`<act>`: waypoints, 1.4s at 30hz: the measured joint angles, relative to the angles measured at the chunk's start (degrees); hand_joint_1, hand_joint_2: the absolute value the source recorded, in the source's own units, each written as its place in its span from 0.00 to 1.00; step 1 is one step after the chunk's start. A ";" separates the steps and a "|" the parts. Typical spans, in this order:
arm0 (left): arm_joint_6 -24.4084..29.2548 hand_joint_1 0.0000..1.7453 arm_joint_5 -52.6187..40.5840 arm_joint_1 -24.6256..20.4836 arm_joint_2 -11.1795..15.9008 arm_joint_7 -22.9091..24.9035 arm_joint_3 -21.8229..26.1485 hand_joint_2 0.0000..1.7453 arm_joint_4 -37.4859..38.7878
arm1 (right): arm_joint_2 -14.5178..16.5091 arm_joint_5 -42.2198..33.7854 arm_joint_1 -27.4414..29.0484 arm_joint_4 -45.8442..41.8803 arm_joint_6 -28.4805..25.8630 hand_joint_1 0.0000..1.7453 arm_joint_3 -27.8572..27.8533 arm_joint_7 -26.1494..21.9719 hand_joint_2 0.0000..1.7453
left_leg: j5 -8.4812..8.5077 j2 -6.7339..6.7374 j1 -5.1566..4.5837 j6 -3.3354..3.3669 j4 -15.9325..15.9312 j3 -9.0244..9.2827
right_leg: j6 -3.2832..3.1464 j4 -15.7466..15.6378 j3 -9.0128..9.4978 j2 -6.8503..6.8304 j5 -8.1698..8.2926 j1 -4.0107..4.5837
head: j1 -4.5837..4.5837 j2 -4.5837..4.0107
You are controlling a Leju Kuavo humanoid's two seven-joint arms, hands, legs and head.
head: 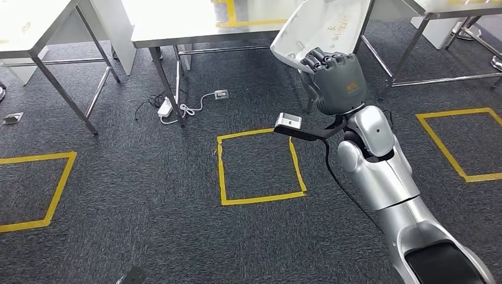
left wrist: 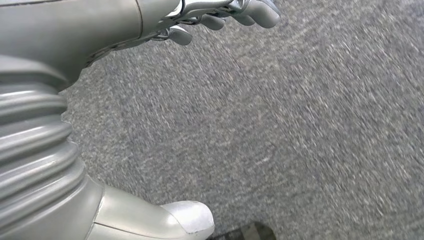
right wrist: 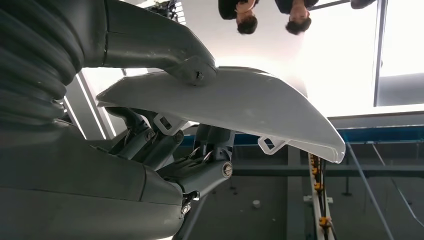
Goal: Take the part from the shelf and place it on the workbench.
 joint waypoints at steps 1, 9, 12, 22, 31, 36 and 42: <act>0.00 0.00 -0.03 0.00 0.02 0.00 -0.07 1.00 0.01 | 0.00 0.00 0.03 0.00 0.08 1.00 -0.01 -0.02 1.00 | -0.71 -0.04 0.41 -0.81 1.09 -0.31 | 0.73 -3.53 1.61 -0.01 1.69 -0.47 | 0.03 0.00; 0.04 0.00 -0.13 -0.04 0.26 -0.36 -0.20 1.00 -0.19 | -0.14 -0.33 0.09 0.05 0.34 1.00 -0.19 -0.36 1.00 | -5.46 0.48 0.72 -3.28 7.96 -3.27 | -3.20 -5.83 3.44 0.46 1.01 -0.38 | 0.19 0.00; 0.16 0.00 -0.18 0.00 0.25 -0.43 -0.22 1.00 -0.19 | -0.14 -0.56 0.30 0.07 0.31 1.00 -0.19 -0.48 1.00 | -9.57 1.09 -0.23 -2.26 19.96 -10.37 | -4.12 -5.99 4.40 0.30 0.26 0.43 | 0.05 0.00; 0.34 0.00 0.60 0.66 0.68 -1.44 -0.27 1.00 -0.15 | -0.04 -0.69 0.49 0.26 0.15 1.00 -0.10 -0.92 1.00 | -0.17 0.96 -3.53 2.30 5.46 -6.02 | -3.20 -6.76 8.67 0.18 -2.30 1.82 | 0.16 0.00; 0.22 0.00 0.98 1.37 0.48 -1.52 -0.27 1.00 -0.05 | 0.04 -0.70 0.02 0.91 -0.27 1.00 0.22 -1.09 1.00 | -3.84 -0.14 -3.42 2.97 4.67 -0.95 | -2.36 2.36 -1.94 0.05 -1.36 1.86 | 0.34 0.00; 0.22 0.00 1.09 1.51 0.25 -1.56 -0.27 1.00 0.04 | 0.06 -0.71 -0.22 1.36 -0.69 1.00 0.44 -1.09 1.00 | -5.67 -0.26 -3.43 1.65 5.02 0.55 | -4.15 -7.98 0.48 0.01 4.83 2.71 | 0.27 0.00; 0.22 0.00 1.02 1.38 0.34 -1.45 -0.30 1.00 0.03 | 0.71 -0.73 -0.90 1.49 -0.64 1.00 0.53 -0.90 1.00 | -7.77 0.47 -2.84 -0.46 18.01 -7.20 | -5.63 -8.76 4.03 -0.04 3.41 1.87 | -0.09 0.00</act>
